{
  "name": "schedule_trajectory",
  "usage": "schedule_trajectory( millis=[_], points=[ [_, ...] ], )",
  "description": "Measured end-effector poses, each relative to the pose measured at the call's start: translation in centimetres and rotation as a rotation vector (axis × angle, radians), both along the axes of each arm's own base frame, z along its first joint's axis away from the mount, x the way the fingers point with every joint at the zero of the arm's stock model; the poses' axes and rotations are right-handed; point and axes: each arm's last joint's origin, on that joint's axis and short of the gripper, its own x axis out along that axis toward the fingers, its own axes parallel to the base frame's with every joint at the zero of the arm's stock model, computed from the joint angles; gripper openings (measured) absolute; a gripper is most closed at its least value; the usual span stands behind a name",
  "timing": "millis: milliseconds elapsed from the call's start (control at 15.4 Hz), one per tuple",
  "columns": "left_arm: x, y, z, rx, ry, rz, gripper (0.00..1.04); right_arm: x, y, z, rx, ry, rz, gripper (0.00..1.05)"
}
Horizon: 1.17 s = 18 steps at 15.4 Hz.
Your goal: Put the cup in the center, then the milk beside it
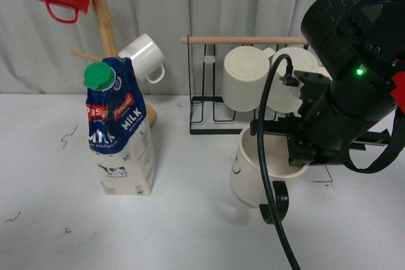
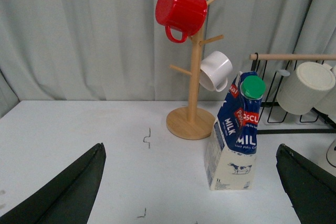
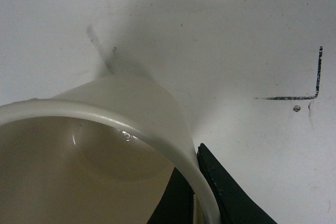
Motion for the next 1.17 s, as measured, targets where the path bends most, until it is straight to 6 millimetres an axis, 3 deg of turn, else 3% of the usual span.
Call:
schedule_trajectory(
  millis=[520,846,1041,1106,1171],
  points=[
    [0.0,0.0,0.0,0.000,0.000,0.000,0.98,1.7,0.1,-1.2,-0.018,-0.003,-0.041,0.05],
    [0.0,0.0,0.0,0.000,0.000,0.000,0.98,1.5,-0.3,-0.7,0.009,-0.070,-0.048,0.60],
    [0.0,0.0,0.0,0.000,0.001,0.000,0.98,-0.2,-0.8,3.5,0.056,-0.321,-0.016,0.93],
    [0.0,0.0,0.0,0.000,0.001,0.000,0.98,-0.3,-0.8,5.3,0.076,-0.391,-0.010,1.00],
    [0.0,0.0,0.0,0.000,0.000,0.000,0.98,0.1,-0.6,5.5,0.047,-0.640,-0.022,0.93]
  ],
)
